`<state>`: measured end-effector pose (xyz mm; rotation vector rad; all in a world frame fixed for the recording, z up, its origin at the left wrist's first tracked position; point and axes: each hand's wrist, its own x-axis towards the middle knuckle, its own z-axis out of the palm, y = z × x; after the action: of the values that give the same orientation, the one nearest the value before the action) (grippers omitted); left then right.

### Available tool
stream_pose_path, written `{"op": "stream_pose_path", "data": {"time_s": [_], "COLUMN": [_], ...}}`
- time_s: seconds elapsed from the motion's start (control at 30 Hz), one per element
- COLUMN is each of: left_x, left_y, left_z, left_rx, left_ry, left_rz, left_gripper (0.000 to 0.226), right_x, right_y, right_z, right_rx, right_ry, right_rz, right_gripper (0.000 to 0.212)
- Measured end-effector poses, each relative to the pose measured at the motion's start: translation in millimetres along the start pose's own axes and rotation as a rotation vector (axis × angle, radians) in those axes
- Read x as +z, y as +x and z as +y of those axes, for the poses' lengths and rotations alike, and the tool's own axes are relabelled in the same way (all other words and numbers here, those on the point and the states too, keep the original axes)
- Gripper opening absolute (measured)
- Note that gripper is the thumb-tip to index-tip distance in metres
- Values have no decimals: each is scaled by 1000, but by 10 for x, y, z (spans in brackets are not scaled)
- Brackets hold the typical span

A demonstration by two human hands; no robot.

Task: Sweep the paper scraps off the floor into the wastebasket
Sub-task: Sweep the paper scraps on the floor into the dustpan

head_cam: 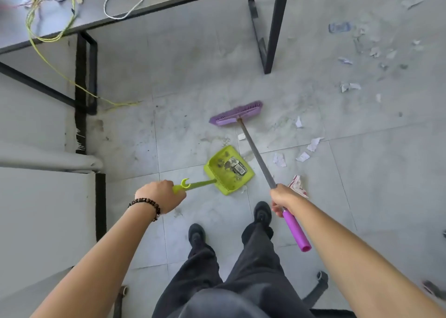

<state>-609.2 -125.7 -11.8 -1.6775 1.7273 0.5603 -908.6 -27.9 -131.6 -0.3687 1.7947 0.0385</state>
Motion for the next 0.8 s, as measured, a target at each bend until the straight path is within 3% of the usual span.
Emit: {"op": "stream_pose_path", "data": {"time_s": [0.13, 0.53, 0.8], "left_x": [79, 272, 436], "left_y": [100, -175, -138], "left_z": [-54, -1790, -2003], "left_rx": [91, 277, 301], "left_ry": [-236, -296, -247], "left_rz": [49, 139, 65], "left_gripper": [33, 42, 34], "right_x": [238, 1821, 2431], "right_y": [-105, -829, -1412], "right_z": [103, 261, 792], "right_rx": [-141, -65, 88], "right_ry": [-176, -174, 32], "right_rz": [154, 264, 152], "right_gripper": [67, 60, 60]}}
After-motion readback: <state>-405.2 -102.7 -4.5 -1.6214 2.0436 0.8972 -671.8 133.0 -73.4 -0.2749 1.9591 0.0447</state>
